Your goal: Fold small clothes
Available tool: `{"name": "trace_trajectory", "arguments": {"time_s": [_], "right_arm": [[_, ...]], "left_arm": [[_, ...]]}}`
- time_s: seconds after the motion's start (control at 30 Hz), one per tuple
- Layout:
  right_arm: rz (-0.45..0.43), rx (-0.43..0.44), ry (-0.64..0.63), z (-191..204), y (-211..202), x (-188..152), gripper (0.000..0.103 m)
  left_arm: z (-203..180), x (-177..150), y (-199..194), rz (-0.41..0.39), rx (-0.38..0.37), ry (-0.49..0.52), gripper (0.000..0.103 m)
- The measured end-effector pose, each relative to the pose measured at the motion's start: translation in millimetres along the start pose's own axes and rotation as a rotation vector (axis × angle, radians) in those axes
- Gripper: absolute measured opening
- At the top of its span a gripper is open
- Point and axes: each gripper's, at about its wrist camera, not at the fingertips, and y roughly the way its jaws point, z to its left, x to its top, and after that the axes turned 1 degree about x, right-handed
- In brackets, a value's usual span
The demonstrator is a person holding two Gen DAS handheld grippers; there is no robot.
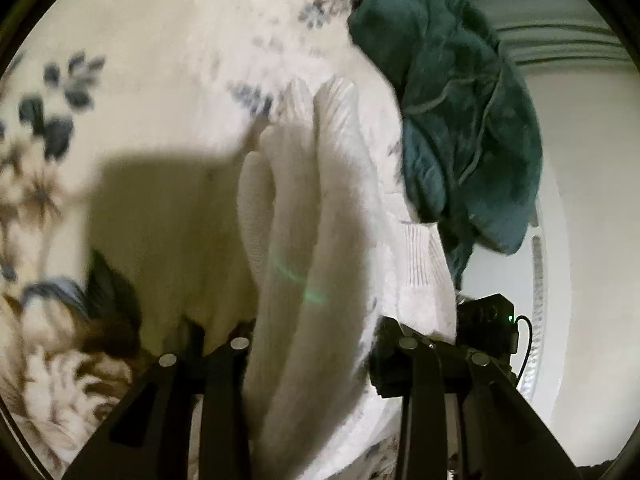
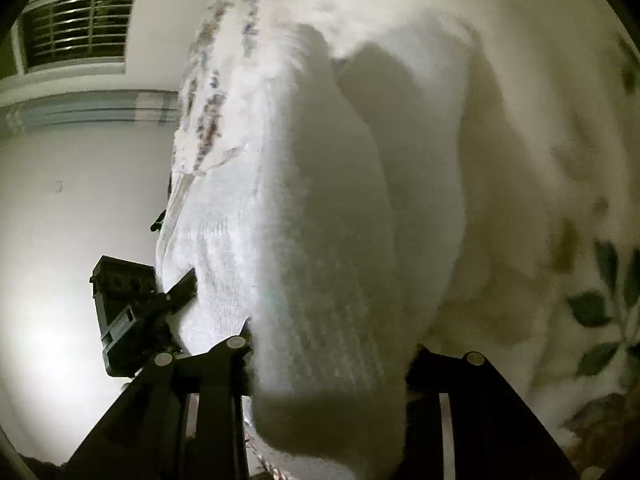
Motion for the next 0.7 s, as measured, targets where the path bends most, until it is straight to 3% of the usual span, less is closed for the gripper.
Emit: {"name": "trace_trajectory", "arguments": {"time_s": [0.17,0.37,0.53,0.7], "right_arm": [[-0.026,0.004,-0.07,59,5,33,0.035],[-0.051,0.002,-0.117,126,51,101,0.035],[-0.075,-0.005,-0.145,168,115,159,0.035],[-0.082,-0.054,-0.142,179,166,209,0.036]], "left_arm": [[-6,47,-35,-0.05,0.007,0.019,0.031],[6,135,-68,-0.107,0.045,0.047,0.031],[44,211,-80,-0.133,0.086,0.057,0.032],[87,261,-56,-0.09,0.152,0.068,0.036]]}}
